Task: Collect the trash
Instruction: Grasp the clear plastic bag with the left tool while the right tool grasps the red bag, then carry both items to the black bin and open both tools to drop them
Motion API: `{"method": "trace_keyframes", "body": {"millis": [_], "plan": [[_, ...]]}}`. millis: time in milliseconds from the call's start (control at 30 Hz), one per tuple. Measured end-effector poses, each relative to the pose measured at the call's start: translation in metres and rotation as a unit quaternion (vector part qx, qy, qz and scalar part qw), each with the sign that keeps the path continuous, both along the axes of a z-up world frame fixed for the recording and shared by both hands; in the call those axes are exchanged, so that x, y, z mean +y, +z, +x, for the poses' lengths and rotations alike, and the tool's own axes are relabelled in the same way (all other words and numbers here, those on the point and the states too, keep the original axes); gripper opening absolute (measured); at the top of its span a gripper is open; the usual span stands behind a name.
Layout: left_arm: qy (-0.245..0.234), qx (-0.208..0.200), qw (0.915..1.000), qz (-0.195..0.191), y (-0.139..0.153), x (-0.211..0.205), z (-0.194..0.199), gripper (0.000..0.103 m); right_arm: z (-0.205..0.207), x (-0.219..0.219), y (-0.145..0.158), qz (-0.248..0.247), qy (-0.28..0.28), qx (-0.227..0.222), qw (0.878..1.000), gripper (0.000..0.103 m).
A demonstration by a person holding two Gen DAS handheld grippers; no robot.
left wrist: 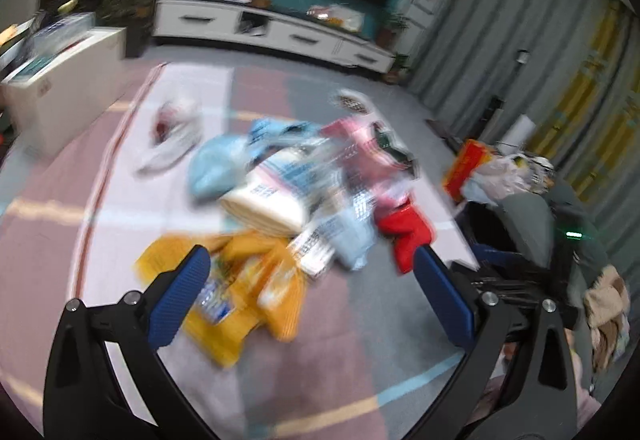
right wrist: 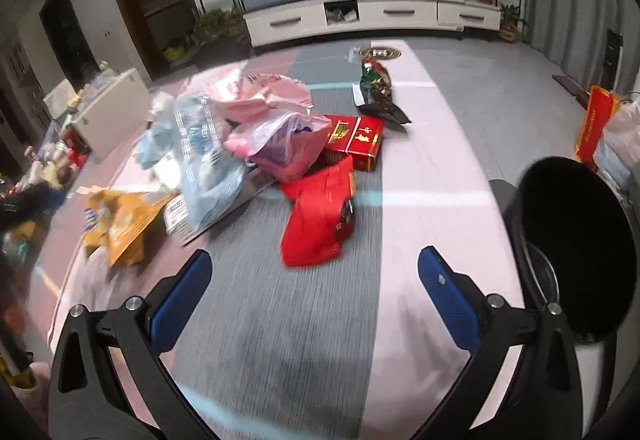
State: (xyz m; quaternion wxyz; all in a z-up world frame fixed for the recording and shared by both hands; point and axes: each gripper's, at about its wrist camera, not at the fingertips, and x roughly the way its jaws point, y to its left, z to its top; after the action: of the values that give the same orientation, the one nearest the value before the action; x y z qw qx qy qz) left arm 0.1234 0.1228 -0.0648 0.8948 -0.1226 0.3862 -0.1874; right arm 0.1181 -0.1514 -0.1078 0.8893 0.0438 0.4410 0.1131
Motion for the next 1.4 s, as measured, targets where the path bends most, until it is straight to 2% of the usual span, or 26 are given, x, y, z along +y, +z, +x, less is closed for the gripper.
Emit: {"method": "trace_keyframes", "body": {"millis": [67, 167, 267, 467, 500, 533, 567, 633, 667, 733, 933, 1167, 1400], "plan": [[-0.017, 0.011, 0.9997, -0.016, -0.001, -0.01, 0.017, 0.101, 0.016, 0.002, -0.007, 0.004, 0.006, 0.006, 1.0, 0.1], [-0.017, 0.036, 0.9992, -0.004, -0.012, -0.029, 0.048, 0.101, 0.039, 0.003, -0.017, 0.01, 0.009, 0.011, 1.0, 0.1], [-0.016, 0.063, 0.9977, -0.02, -0.029, -0.042, 0.072, 0.1, 0.055, 0.003, -0.028, 0.019, -0.001, 0.021, 1.0, 0.094], [-0.005, 0.058, 0.9982, 0.012, -0.044, -0.067, 0.09, 0.1, 0.07, 0.012, -0.051, 0.003, 0.008, 0.044, 0.999, 0.074], [-0.003, 0.052, 0.9984, 0.02, -0.045, -0.072, 0.091, 0.1, 0.07, 0.016, -0.05, -0.01, 0.013, 0.034, 0.999, 0.068], [-0.002, 0.05, 0.9984, 0.028, -0.046, -0.075, 0.092, 0.098, 0.07, 0.019, -0.05, -0.014, 0.022, 0.033, 0.999, 0.062], [-0.002, 0.049, 0.998, 0.039, -0.049, -0.079, 0.093, 0.095, 0.07, 0.021, -0.051, -0.011, 0.027, 0.033, 0.999, 0.061], [-0.004, 0.055, 0.9966, 0.061, -0.057, -0.088, 0.096, 0.078, 0.07, 0.023, -0.051, -0.019, 0.03, 0.029, 0.999, 0.047], [-0.008, 0.064, 0.9959, 0.063, -0.062, -0.09, 0.096, 0.073, 0.071, 0.024, -0.05, -0.021, 0.033, 0.027, 0.999, 0.046], [-0.016, 0.073, 0.9958, 0.054, -0.068, -0.091, 0.096, 0.053, 0.069, 0.022, -0.048, -0.011, 0.035, 0.025, 0.999, 0.038], [-0.022, 0.053, 0.9971, 0.05, -0.054, -0.088, 0.081, 0.029, 0.062, 0.012, -0.038, 0.025, 0.048, 0.032, 0.998, 0.033], [-0.03, 0.024, 0.9981, 0.049, -0.03, -0.074, 0.043, 0.023, 0.029, 0.01, -0.023, 0.075, 0.08, 0.026, 0.994, 0.032], [-0.039, -0.026, 0.9989, 0.009, 0.0, -0.059, 0.013, 0.022, 0.006, 0.005, -0.001, 0.138, 0.098, 0.003, 0.986, 0.032]]}}
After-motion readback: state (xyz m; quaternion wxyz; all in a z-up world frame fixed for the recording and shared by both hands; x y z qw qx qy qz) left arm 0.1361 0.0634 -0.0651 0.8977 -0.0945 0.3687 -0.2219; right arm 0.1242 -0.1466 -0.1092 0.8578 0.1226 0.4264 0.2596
